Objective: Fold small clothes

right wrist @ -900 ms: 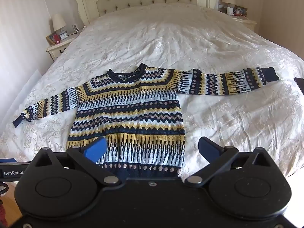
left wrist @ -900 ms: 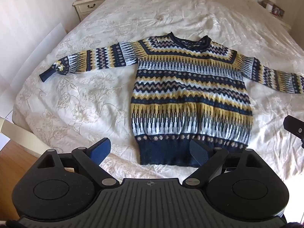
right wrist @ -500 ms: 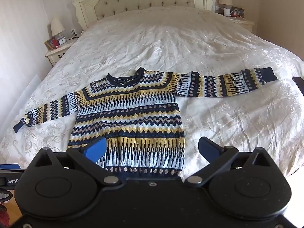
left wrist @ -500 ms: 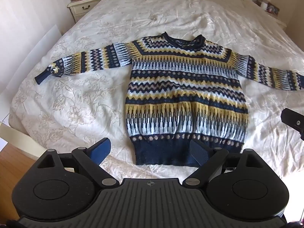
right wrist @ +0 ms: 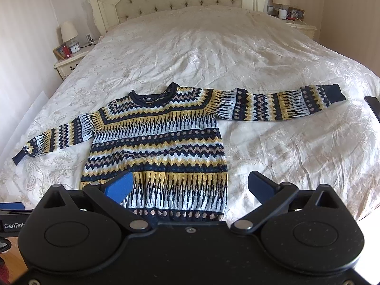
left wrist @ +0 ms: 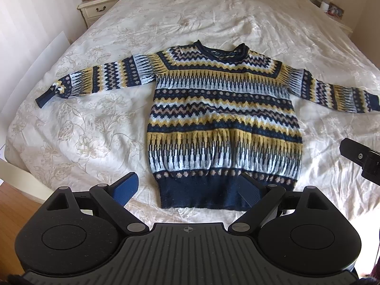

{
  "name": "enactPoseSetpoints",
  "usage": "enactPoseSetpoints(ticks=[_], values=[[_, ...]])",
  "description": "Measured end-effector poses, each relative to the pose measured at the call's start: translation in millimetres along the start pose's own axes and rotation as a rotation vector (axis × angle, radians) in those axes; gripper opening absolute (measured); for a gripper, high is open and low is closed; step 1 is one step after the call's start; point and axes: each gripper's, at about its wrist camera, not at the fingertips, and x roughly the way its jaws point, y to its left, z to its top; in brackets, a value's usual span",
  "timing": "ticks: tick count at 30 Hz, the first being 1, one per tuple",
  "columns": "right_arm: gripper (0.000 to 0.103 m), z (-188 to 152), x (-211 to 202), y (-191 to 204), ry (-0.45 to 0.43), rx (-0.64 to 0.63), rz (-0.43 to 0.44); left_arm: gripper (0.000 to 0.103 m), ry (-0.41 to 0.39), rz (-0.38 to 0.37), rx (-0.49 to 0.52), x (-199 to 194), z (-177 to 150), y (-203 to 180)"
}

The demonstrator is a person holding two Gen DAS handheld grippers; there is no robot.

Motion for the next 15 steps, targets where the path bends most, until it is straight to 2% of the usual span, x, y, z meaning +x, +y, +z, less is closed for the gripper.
enactPoseSetpoints(ticks=[15], values=[[0.102, -0.6, 8.0, -3.1, 0.020, -0.003, 0.001, 0.091, 0.016, 0.011, -0.024, 8.8, 4.7, 0.7]])
